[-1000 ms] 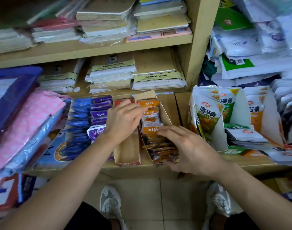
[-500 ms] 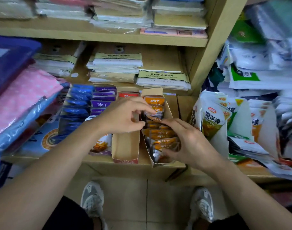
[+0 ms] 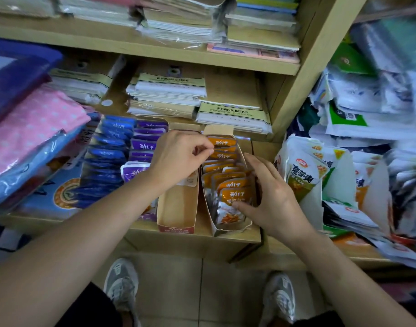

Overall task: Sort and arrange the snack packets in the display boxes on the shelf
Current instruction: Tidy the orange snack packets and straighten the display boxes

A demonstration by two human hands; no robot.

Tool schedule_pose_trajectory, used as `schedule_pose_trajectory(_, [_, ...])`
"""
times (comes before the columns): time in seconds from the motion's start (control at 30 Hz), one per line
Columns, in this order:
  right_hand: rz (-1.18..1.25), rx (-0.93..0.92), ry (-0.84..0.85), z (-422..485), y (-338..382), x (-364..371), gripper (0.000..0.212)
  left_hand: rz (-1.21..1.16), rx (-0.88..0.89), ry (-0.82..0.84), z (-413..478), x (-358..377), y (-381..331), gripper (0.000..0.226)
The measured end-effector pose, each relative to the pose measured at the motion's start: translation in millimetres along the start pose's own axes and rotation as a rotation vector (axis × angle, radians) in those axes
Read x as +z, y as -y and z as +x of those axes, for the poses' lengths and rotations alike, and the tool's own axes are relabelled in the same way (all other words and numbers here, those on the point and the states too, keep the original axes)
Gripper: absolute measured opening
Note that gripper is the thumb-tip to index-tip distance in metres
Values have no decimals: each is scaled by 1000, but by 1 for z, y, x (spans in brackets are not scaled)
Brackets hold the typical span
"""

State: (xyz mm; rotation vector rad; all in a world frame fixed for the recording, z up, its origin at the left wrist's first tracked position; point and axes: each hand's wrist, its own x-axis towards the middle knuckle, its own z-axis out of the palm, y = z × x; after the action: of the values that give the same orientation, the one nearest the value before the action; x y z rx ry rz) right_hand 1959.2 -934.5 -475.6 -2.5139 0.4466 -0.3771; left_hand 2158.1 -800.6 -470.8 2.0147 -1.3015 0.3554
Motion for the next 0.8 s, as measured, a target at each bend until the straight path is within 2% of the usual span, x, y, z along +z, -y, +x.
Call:
schedule_pose_trajectory(0.13, [412,248,-9,-9,2,15,107,-11,-57,49,1,1,0,19])
schedule_pose_trajectory(0.23, [555,282,33,-10,-1,23,105,-67,-151,70,-11,-11,-2,25])
schedule_pose_trajectory(0.33, [633,294,40,-13,-6,29,105,-125,-287,77,-36,-25,-17,22])
schedule_pose_trajectory(0.43, [703,276,87,-16,-4,30,91,-162,-407,139,-64,-26,-47,31])
schedule_pose_trajectory(0.5, [730,236,112,-17,0,30,82,-193,-488,283,-82,-18,-64,49])
schedule_pose_trajectory(0.57, [728,203,117,-17,0,33,88,-217,-503,353,-92,-9,-70,67])
schedule_pose_trajectory(0.7, [515,115,152,-19,-2,36,99,-259,-502,395,-88,-4,-74,62])
schedule_pose_trajectory(0.8, [373,78,209,-22,-2,33,114,-246,-480,420,-88,-4,-74,74])
